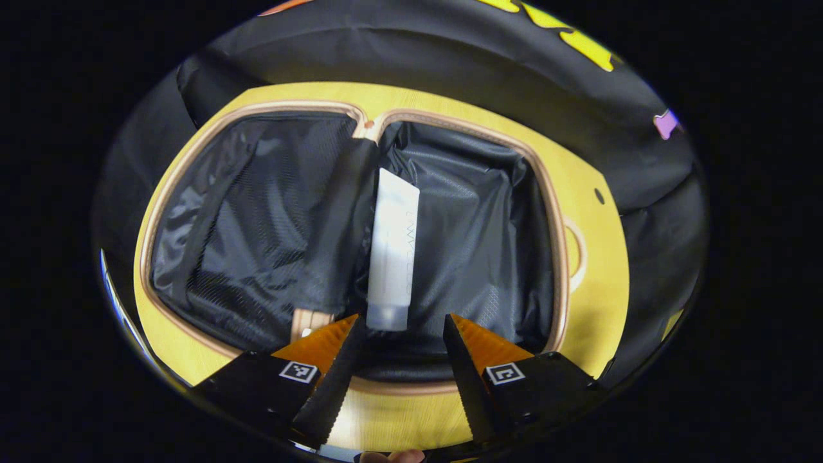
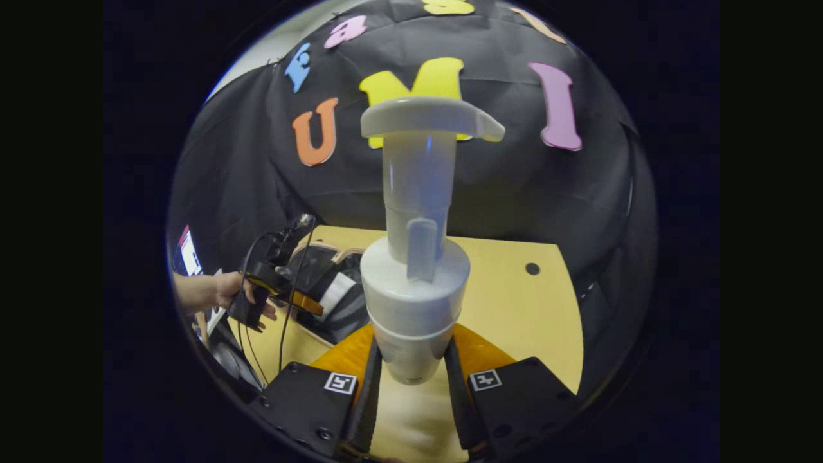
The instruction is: First open the suitcase, pack the skin care products into it, and then close the suitcase.
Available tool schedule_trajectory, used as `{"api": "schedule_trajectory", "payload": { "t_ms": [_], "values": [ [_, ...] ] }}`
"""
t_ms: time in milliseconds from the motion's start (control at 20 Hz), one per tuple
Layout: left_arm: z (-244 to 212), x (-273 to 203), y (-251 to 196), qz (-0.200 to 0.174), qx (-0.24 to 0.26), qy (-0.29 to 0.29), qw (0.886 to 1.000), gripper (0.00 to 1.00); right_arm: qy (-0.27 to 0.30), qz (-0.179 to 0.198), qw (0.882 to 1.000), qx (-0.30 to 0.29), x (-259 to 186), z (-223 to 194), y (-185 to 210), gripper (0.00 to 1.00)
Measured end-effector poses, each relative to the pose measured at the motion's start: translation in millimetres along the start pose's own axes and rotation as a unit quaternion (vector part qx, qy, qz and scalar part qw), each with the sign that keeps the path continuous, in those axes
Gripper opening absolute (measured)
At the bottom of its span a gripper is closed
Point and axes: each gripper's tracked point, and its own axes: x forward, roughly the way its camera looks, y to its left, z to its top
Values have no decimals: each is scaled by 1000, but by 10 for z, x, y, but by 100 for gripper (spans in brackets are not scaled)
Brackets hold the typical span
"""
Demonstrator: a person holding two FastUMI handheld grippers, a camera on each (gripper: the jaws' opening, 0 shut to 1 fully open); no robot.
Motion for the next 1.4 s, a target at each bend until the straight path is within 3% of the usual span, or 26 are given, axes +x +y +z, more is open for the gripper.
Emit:
{"api": "schedule_trajectory", "payload": {
  "t_ms": [150,200,300,350,650,950,1200,1300,1400],
  "values": [
    [-115,-377,96,-3,-9,-77,997,81,34,50,998,-4,502,53,458,47],
    [-134,-525,138,3,-11,-110,994,92,50,62,997,-7,676,50,599,47],
    [-181,-773,242,13,-14,-158,987,91,87,84,993,-3,971,-27,873,47],
    [-195,-909,268,16,-16,-176,984,100,105,95,990,1,1126,-84,1015,45],
    [-586,-1296,429,1,-88,-212,973,98,239,106,965,24,1925,-684,1467,44],
    [-859,-1437,671,9,-138,-214,967,98,319,9,942,108,2247,-1066,1207,46],
    [-850,-1538,730,9,-143,-223,964,98,352,-69,908,217,2355,-1072,965,47],
    [-772,-1629,766,16,-132,-238,962,99,365,-93,898,229,2340,-1100,879,46],
    [-713,-1739,811,26,-125,-259,957,99,377,-108,895,214,2331,-1142,835,47]
  ]
}}
